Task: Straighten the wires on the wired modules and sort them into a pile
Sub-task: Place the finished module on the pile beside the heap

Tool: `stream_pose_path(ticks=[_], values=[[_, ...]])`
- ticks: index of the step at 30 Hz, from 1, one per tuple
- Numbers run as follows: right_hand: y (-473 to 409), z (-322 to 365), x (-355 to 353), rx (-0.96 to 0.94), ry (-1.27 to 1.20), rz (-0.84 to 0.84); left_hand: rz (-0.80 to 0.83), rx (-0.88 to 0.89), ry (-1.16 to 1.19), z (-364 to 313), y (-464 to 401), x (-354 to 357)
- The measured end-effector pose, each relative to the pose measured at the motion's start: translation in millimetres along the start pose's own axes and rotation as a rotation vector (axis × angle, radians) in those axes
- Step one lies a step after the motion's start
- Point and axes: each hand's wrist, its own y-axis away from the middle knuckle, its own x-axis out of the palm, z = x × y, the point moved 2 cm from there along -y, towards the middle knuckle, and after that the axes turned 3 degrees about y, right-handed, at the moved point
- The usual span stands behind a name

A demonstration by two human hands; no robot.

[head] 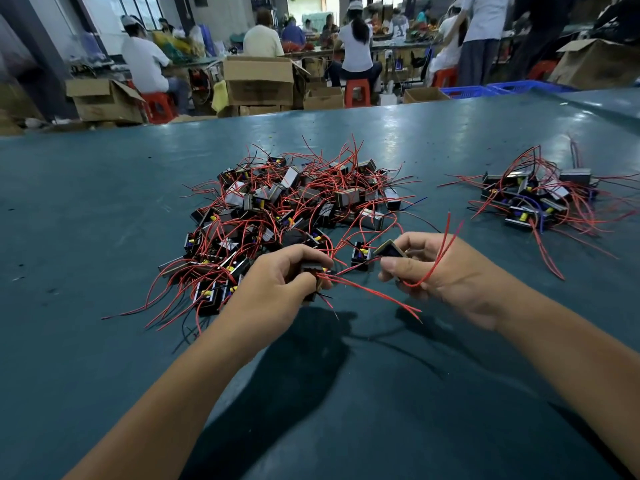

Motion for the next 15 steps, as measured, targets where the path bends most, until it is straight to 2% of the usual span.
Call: stream_pose_path(ticks=[6,13,15], values=[[-2.3,-1.1,-3.7,0.066,-0.069,-0.038,0.077,0.057,-0.311,9.4,-0.1,-2.6],[-7.5,-6.7,-9.7,0.118,-0.115,-0.128,0.063,0.080,-0.318,8.4,-0.4,-7.9],[-8.8,-9.4,-11.9,0.123,-0.082,-0.144,0.037,0.060,-0.248,6.2,-0.8,-8.2]])
